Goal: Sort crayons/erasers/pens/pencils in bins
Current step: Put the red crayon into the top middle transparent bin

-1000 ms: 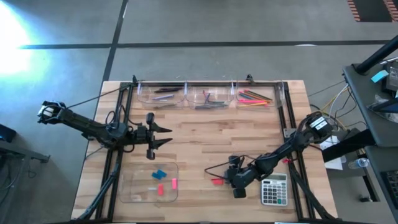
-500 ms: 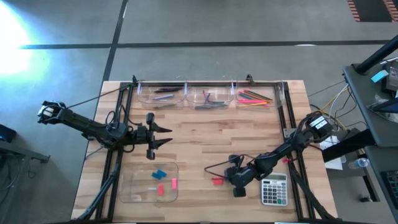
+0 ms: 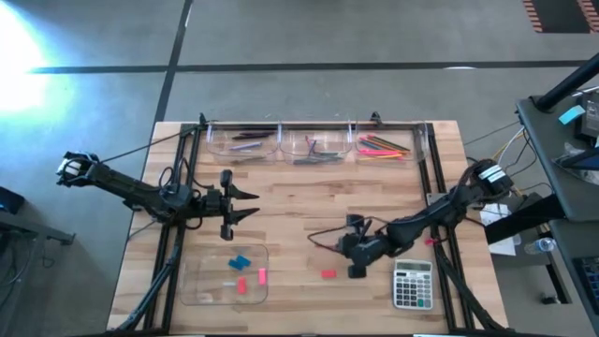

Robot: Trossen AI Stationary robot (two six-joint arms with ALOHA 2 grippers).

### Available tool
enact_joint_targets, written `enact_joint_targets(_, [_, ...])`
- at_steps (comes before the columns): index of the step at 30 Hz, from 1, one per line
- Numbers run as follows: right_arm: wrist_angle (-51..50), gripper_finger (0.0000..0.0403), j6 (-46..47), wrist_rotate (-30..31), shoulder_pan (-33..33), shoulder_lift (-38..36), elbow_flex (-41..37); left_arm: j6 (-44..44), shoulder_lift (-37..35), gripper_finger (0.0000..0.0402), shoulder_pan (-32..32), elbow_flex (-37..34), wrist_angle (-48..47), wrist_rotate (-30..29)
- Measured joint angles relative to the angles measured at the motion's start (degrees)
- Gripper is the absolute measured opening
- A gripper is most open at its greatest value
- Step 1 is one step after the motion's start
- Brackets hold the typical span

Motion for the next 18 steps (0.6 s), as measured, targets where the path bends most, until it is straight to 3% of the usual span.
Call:
enact_joint_targets(5, [0.3, 0.0018, -4.9, 6.1, -6.6, -4.2, 0.0, 0.0, 0.0, 0.0138, 0.0, 0.0, 0.0, 0.0])
enact_joint_targets(10, [1.3, 0.0018, -13.0, 9.2, -19.7, -8.2, 0.2, 0.0, 0.0, 0.0138, 0.0, 0.0, 0.0, 0.0])
enact_joint_targets(12, [2.1, 0.0018, -17.1, 7.1, -26.0, -9.3, 1.0, 0.0, 0.0, 0.0138, 0.0, 0.0, 0.0, 0.0])
enact_joint_targets(18, [3.6, 0.0019, -23.1, -7.3, -44.1, -8.0, 4.4, 0.1, 0.0, 0.0138, 0.0, 0.0, 0.0, 0.0])
